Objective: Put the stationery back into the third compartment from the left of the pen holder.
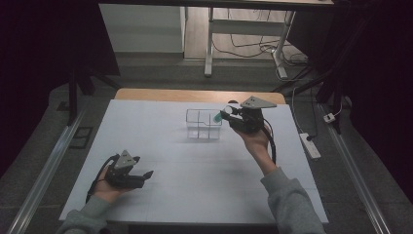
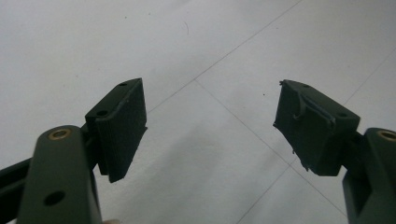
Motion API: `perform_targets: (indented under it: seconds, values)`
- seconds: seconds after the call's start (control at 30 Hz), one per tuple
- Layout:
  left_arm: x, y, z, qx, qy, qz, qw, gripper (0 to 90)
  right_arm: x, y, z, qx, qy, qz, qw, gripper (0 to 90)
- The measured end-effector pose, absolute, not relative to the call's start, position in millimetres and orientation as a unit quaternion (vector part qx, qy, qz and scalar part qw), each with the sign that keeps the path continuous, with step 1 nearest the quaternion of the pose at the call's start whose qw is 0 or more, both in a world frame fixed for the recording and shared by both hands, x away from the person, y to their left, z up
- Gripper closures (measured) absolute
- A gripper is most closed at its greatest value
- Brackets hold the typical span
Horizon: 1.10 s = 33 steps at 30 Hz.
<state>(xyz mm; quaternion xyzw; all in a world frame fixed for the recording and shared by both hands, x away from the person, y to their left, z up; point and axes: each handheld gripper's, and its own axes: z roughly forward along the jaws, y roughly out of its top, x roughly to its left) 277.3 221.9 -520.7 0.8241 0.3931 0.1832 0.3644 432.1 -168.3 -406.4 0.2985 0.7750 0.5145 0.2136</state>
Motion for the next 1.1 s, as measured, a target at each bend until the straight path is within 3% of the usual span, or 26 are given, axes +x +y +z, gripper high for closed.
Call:
perform_targets:
  seconds: [0.33,0.47,0.77,1.1]
  values:
    - [279,223,-523,0.823,0.397,0.181,0.363,24.7,463,-164,-433,0.337,0.778,0.498,0.182,62.5]
    - [278,222,-523,0.826,0.395,0.181,0.360,24.6,462,-161,-434,0.337,0.779,0.492,0.195,43.1]
    - [278,222,-522,0.824,0.396,0.182,0.362,24.5,435,-182,-424,0.323,0.772,0.507,0.206,37.5]
    - [278,224,-521,0.819,0.400,0.182,0.368,24.5,391,-225,-445,0.313,0.790,0.490,0.196,37.2]
